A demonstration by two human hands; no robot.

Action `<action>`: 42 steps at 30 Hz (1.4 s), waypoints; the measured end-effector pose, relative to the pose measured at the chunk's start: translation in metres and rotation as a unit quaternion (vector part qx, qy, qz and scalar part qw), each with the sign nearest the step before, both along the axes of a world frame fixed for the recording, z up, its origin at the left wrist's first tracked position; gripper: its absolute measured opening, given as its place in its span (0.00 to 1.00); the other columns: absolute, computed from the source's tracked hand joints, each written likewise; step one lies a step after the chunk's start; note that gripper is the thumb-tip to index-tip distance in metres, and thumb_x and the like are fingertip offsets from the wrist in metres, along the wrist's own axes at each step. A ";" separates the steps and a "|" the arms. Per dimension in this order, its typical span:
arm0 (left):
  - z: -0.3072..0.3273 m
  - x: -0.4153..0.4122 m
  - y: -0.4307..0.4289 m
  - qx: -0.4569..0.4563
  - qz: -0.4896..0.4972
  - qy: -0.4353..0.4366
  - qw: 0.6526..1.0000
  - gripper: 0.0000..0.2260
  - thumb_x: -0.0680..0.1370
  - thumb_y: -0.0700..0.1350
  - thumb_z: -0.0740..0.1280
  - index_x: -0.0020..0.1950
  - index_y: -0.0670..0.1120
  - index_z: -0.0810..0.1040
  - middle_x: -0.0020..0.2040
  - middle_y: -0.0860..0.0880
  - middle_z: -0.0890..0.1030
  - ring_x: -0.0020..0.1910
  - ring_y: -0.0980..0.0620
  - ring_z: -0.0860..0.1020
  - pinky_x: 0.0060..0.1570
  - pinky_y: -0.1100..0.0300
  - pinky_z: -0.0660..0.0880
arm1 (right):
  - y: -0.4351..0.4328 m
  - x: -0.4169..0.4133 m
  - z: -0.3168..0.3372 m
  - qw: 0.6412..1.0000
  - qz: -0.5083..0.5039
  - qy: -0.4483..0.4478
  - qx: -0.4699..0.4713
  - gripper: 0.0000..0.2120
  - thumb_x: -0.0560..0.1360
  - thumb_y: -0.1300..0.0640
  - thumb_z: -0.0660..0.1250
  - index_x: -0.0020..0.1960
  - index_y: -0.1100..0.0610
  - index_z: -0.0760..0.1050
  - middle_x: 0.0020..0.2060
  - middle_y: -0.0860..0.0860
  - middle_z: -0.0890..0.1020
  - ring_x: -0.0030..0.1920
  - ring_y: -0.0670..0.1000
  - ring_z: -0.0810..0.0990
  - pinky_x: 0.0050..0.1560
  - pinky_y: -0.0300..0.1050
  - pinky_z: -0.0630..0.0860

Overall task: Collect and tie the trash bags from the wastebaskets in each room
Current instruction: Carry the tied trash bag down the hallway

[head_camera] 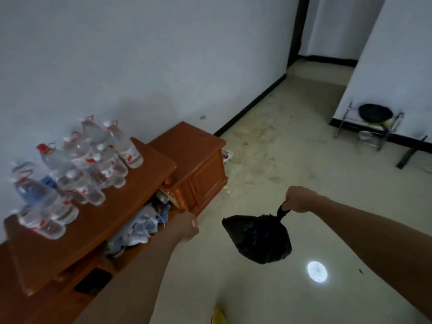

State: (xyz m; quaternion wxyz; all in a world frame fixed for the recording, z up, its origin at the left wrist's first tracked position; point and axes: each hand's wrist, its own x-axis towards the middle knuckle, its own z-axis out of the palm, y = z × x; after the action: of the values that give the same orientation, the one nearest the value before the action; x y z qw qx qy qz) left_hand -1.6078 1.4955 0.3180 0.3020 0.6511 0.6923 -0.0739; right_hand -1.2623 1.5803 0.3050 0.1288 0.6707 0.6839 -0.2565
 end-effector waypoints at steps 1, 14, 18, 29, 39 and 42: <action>0.006 -0.001 0.033 -0.004 -0.006 0.000 1.000 0.05 0.77 0.41 0.62 0.42 0.47 0.74 0.46 0.46 0.77 0.52 0.45 0.79 0.47 0.57 0.73 | 0.023 0.000 0.005 1.000 -0.025 0.001 0.009 0.17 0.74 0.49 0.68 0.33 0.57 0.69 0.28 0.51 0.71 0.28 0.51 0.69 0.30 0.42 0.62; 0.006 0.126 0.437 -0.004 -0.174 -0.011 0.985 0.06 0.76 0.40 0.63 0.38 0.42 0.71 0.38 0.41 0.71 0.37 0.49 0.71 0.37 0.59 0.64 | 0.330 0.092 0.002 0.983 -0.170 0.065 0.030 0.14 0.73 0.50 0.69 0.44 0.62 0.79 0.36 0.56 0.80 0.35 0.54 0.76 0.33 0.43 0.68; 0.003 0.173 0.560 -0.024 -0.173 -0.001 0.985 0.09 0.76 0.39 0.61 0.35 0.43 0.68 0.39 0.43 0.70 0.36 0.49 0.68 0.38 0.58 0.62 | 0.449 0.136 0.002 0.980 -0.181 0.082 0.010 0.13 0.73 0.50 0.69 0.41 0.60 0.78 0.36 0.55 0.80 0.35 0.54 0.77 0.34 0.43 0.68; 0.007 0.289 0.865 -0.010 -0.131 -0.059 0.990 0.09 0.78 0.45 0.65 0.55 0.43 0.77 0.52 0.45 0.75 0.53 0.47 0.76 0.49 0.61 0.70 | 0.733 0.267 0.028 0.970 -0.216 0.102 0.038 0.12 0.73 0.53 0.70 0.45 0.63 0.82 0.42 0.59 0.85 0.42 0.56 0.83 0.40 0.44 0.75; 0.015 0.406 1.182 0.017 -0.186 -0.044 0.981 0.13 0.77 0.47 0.66 0.58 0.42 0.77 0.59 0.43 0.78 0.57 0.46 0.77 0.54 0.58 0.73 | 1.001 0.393 0.036 0.941 -0.317 0.106 0.048 0.15 0.74 0.55 0.69 0.47 0.69 0.81 0.35 0.61 0.81 0.30 0.52 0.76 0.30 0.41 0.70; 0.036 0.451 1.273 0.030 -0.206 -0.052 0.977 0.12 0.77 0.46 0.65 0.57 0.42 0.78 0.59 0.43 0.79 0.57 0.46 0.77 0.55 0.57 0.73 | 1.076 0.425 0.051 0.935 -0.327 0.113 0.081 0.13 0.73 0.53 0.69 0.43 0.65 0.81 0.40 0.61 0.84 0.36 0.54 0.80 0.34 0.43 0.73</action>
State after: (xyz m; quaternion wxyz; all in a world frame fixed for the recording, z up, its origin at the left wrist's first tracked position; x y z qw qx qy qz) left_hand -1.1567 2.7683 0.3539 0.2962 0.7917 0.5283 -0.0797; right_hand -0.8375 2.6563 0.3558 -0.0951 0.8322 0.4551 -0.3021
